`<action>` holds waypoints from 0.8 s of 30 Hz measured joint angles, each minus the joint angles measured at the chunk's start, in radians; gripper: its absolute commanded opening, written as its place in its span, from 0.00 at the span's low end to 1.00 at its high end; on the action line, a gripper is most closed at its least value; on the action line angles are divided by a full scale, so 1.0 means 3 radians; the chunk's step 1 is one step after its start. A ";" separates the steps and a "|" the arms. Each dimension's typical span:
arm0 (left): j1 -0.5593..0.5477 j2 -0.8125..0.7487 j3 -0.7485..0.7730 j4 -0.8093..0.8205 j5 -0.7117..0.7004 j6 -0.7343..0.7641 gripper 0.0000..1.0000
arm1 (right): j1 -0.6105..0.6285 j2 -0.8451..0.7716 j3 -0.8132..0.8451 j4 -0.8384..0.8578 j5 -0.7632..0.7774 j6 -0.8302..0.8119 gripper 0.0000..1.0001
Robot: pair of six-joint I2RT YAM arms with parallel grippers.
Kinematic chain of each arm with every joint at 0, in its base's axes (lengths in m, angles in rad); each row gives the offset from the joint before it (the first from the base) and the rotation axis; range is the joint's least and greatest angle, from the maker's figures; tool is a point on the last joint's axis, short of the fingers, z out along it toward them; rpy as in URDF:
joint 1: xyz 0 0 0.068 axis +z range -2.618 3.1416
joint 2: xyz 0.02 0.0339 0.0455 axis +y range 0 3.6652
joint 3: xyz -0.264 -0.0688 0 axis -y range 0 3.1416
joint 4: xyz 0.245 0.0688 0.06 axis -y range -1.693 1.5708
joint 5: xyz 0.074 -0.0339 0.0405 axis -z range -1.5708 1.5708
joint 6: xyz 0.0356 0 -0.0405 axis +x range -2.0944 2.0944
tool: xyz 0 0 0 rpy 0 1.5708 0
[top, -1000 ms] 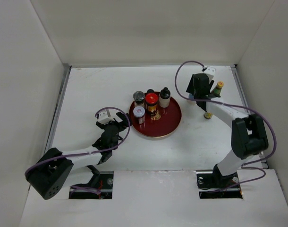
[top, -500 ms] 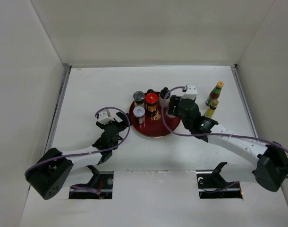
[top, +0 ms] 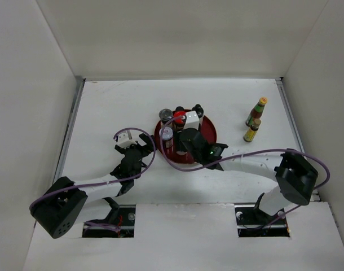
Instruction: Organize the condiment bottles
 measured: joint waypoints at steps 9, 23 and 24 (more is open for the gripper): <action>-0.0004 -0.0019 0.0000 -0.0001 0.0001 -0.0003 1.00 | 0.0013 -0.0018 0.0024 0.0083 0.0033 0.0053 0.97; -0.0018 -0.0024 0.0000 0.0000 0.0003 -0.0018 1.00 | -0.1844 -0.1723 -0.0492 -0.0043 0.0421 0.0181 0.92; -0.0018 -0.0024 0.0000 0.0000 0.0004 -0.0020 1.00 | -0.2012 -0.1720 -0.0514 -0.0093 0.0464 0.0183 0.92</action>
